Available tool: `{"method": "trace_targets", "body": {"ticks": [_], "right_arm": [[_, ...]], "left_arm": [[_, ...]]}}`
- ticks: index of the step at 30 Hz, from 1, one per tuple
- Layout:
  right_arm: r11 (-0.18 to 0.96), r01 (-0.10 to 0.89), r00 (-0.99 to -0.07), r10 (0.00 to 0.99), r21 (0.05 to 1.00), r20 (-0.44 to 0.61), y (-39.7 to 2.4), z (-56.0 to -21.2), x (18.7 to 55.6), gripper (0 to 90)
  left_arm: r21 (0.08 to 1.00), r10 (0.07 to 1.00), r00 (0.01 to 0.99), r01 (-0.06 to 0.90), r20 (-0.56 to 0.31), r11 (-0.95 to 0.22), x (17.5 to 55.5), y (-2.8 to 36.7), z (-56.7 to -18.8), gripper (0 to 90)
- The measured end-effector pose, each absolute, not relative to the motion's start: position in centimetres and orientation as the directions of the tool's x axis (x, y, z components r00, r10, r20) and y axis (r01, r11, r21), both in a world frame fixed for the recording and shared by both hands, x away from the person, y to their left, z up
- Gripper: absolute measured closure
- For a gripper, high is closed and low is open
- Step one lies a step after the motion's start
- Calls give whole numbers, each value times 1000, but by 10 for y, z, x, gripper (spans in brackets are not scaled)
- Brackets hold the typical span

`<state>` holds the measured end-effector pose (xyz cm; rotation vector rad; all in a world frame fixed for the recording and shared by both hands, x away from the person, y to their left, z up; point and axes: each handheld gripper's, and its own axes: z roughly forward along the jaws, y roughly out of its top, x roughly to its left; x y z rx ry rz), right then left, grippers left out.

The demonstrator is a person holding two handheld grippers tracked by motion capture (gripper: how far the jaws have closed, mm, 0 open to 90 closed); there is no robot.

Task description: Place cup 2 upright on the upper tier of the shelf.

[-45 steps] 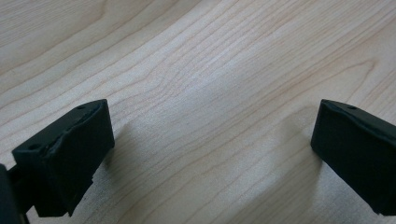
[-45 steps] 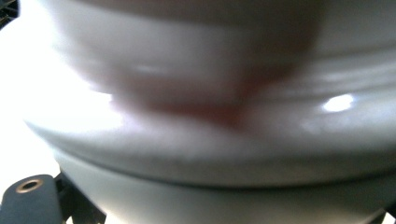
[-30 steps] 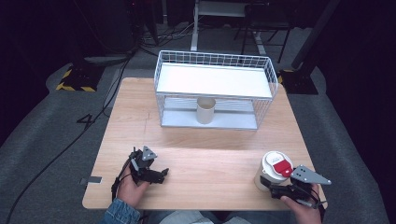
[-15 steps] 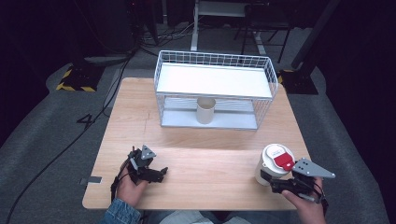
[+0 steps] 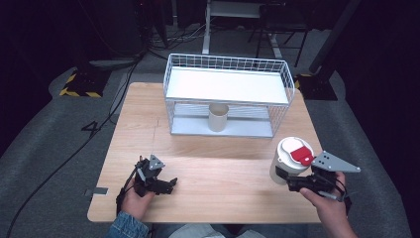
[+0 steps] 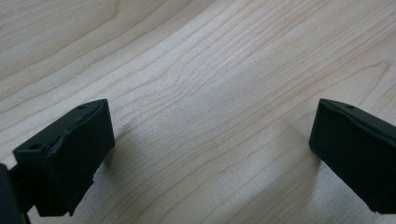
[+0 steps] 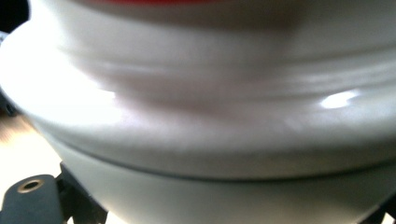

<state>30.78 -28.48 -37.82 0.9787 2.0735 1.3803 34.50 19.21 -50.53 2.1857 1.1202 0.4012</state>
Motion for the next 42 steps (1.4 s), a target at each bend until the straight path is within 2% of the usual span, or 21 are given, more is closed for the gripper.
{"method": "trace_targets", "body": {"ticks": [19,26,42], "right_arm": [[194,294,-640,767,936,42,-269,-322,357,114],[187,256,-641,767,948,22,-261,-298,376,115],[202,226,-665,747,953,0,-220,-259,436,115]], "left_arm": [[662,809,588,614,-20,-429,344,193,-505,4],[664,811,584,615,-21,-426,345,192,-506,0],[664,822,569,624,-25,-412,345,191,-506,0]]}}
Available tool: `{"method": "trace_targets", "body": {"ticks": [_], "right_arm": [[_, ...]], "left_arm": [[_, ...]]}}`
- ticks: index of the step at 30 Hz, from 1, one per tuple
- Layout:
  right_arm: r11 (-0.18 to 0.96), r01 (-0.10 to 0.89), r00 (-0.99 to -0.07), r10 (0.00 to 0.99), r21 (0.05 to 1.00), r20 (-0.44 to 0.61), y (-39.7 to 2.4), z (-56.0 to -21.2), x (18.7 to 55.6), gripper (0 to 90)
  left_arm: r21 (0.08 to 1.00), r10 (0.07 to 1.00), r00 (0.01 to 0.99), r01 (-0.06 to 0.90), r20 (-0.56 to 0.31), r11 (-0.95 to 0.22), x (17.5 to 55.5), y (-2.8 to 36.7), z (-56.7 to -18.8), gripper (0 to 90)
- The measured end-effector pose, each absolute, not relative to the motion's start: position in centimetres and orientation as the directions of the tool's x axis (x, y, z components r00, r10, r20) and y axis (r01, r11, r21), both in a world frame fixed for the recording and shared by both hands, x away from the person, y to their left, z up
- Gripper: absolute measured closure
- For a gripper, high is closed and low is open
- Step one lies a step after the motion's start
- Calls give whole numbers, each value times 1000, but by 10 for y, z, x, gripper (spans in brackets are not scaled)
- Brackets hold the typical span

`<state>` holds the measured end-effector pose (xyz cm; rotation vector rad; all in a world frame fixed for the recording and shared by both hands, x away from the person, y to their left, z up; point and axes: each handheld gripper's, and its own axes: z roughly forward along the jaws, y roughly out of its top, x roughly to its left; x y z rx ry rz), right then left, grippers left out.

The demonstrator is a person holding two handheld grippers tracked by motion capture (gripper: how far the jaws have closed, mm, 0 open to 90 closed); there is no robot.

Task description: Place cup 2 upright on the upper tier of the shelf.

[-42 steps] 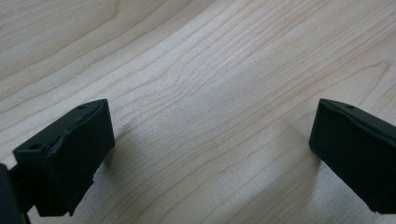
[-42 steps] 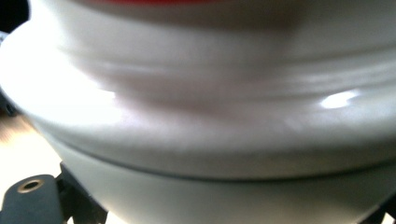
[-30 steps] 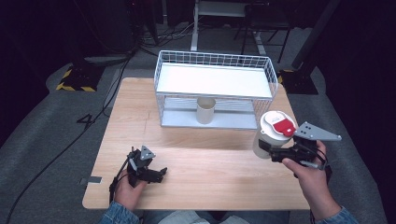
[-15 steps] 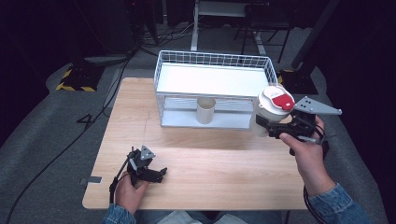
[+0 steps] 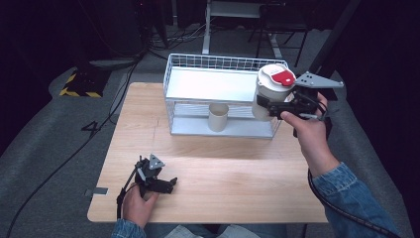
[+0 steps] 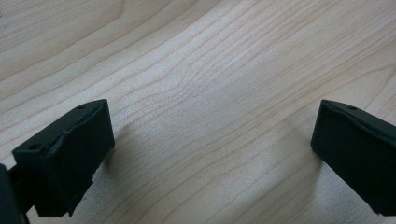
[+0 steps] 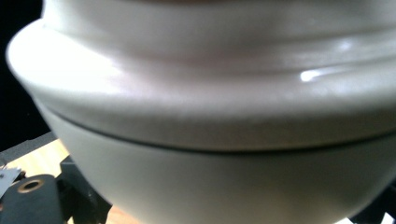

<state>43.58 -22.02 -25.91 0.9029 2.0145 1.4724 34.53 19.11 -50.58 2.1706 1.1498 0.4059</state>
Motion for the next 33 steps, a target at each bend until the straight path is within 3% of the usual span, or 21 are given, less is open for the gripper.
{"method": "trace_targets", "body": {"ticks": [14,33], "right_arm": [[187,212,-661,751,959,0,-187,-249,484,115],[149,186,-670,743,971,14,-154,-261,524,115]], "left_arm": [[663,829,559,630,-27,-403,346,191,-506,0],[662,841,540,639,-26,-391,347,192,-506,0]]}}
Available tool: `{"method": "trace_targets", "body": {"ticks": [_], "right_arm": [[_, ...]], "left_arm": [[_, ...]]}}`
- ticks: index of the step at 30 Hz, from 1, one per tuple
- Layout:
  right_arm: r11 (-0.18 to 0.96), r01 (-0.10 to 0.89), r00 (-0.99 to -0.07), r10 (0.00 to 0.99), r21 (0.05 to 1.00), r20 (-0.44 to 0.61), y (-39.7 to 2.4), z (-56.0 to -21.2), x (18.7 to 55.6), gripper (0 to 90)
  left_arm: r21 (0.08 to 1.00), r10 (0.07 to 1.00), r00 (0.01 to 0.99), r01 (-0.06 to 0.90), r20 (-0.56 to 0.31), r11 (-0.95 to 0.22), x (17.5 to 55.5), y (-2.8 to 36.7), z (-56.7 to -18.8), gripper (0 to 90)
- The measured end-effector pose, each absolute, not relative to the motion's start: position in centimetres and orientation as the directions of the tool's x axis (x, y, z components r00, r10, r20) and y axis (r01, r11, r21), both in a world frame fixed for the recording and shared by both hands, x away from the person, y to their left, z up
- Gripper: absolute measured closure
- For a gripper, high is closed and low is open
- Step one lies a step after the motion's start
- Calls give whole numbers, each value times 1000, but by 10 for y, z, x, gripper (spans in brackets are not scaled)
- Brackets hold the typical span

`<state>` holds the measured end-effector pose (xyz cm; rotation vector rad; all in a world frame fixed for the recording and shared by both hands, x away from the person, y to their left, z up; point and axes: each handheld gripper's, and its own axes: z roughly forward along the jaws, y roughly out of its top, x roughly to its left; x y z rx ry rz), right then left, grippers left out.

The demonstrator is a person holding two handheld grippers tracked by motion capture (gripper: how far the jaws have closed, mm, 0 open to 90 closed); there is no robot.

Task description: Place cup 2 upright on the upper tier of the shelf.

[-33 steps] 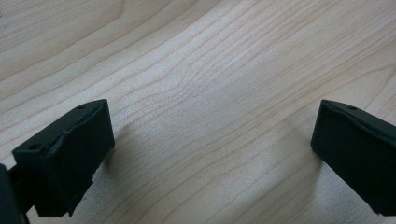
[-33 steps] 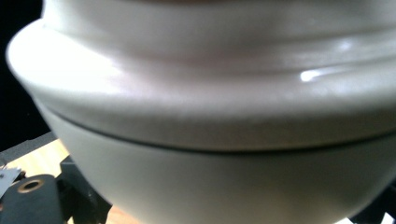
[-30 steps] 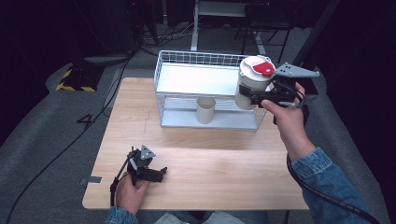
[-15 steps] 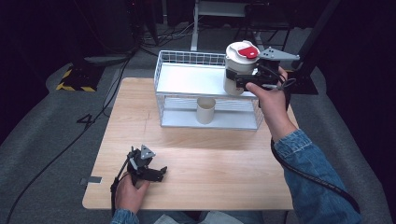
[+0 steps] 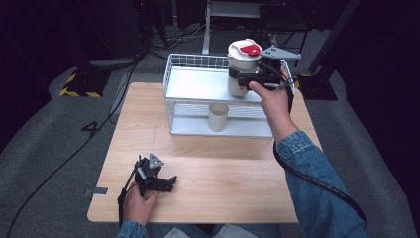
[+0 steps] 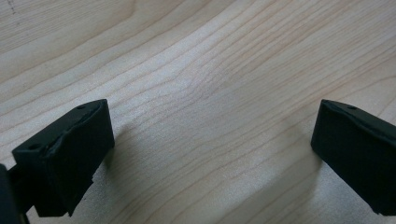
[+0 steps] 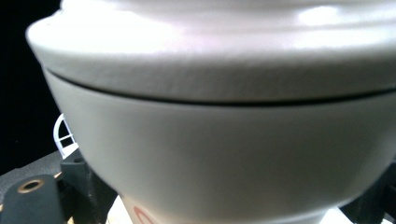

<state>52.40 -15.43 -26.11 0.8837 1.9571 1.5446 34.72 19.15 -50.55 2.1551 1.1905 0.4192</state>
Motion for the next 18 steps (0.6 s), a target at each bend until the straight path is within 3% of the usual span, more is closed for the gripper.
{"method": "trace_targets", "body": {"ticks": [18], "right_arm": [[130,215,-642,766,968,40,-132,-277,545,115]], "left_arm": [[664,841,540,640,-29,-387,347,191,-506,0]]}}
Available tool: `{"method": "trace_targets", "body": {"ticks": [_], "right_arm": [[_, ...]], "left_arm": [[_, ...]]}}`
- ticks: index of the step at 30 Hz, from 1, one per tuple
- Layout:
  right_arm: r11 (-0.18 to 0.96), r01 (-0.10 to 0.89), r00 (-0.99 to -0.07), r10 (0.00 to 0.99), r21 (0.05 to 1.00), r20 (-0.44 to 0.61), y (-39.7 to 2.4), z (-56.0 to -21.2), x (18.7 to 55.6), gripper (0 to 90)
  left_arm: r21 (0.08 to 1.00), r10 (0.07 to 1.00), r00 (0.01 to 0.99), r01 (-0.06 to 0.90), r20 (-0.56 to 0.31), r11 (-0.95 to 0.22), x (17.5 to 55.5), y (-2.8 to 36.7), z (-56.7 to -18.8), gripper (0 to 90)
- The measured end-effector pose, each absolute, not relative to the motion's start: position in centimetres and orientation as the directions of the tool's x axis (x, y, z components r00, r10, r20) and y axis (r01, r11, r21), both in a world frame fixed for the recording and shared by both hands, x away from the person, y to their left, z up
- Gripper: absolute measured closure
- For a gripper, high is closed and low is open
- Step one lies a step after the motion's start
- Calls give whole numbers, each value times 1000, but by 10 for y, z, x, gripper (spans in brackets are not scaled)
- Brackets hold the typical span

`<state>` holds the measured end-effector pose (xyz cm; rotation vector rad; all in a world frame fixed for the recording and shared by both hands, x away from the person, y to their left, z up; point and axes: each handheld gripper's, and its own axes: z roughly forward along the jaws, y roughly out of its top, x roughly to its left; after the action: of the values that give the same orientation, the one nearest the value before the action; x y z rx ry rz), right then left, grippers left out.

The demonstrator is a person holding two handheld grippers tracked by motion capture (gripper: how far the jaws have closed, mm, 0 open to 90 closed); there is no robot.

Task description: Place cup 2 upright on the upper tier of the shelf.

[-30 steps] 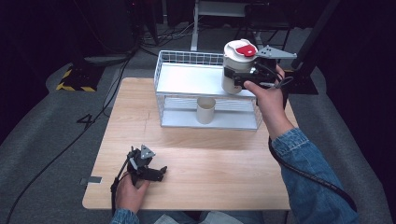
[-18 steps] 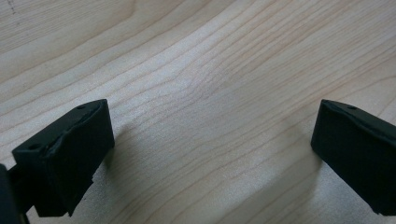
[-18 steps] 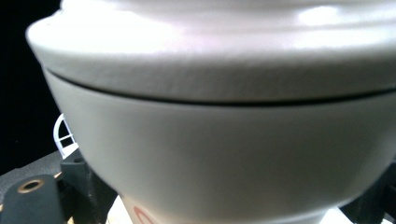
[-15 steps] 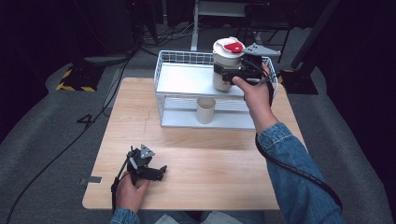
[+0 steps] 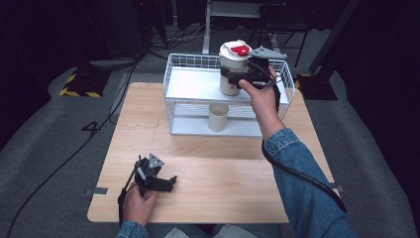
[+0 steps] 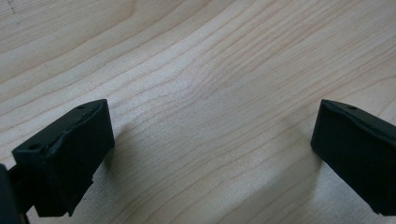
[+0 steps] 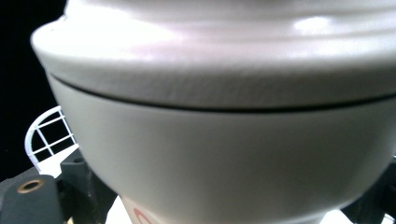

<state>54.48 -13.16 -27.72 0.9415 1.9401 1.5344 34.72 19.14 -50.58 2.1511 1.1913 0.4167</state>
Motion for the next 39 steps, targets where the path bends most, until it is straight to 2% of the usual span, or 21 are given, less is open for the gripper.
{"method": "trace_targets", "body": {"ticks": [25,29,32,35,39], "right_arm": [[171,192,-645,764,966,-7,-126,-281,548,107],[184,223,-629,778,957,-3,-123,-281,549,86],[187,217,-629,777,958,-9,-123,-280,548,76],[198,211,-639,769,957,-19,-123,-280,547,19],[201,200,-629,777,959,-32,-127,-278,545,13]], "left_arm": [[664,841,540,640,-29,-388,347,191,-506,0],[663,841,540,640,-29,-388,347,191,-506,0],[664,841,540,640,-29,-388,347,191,-506,0],[664,841,540,640,-29,-388,347,191,-506,0],[663,842,539,640,-29,-387,347,191,-506,0]]}}
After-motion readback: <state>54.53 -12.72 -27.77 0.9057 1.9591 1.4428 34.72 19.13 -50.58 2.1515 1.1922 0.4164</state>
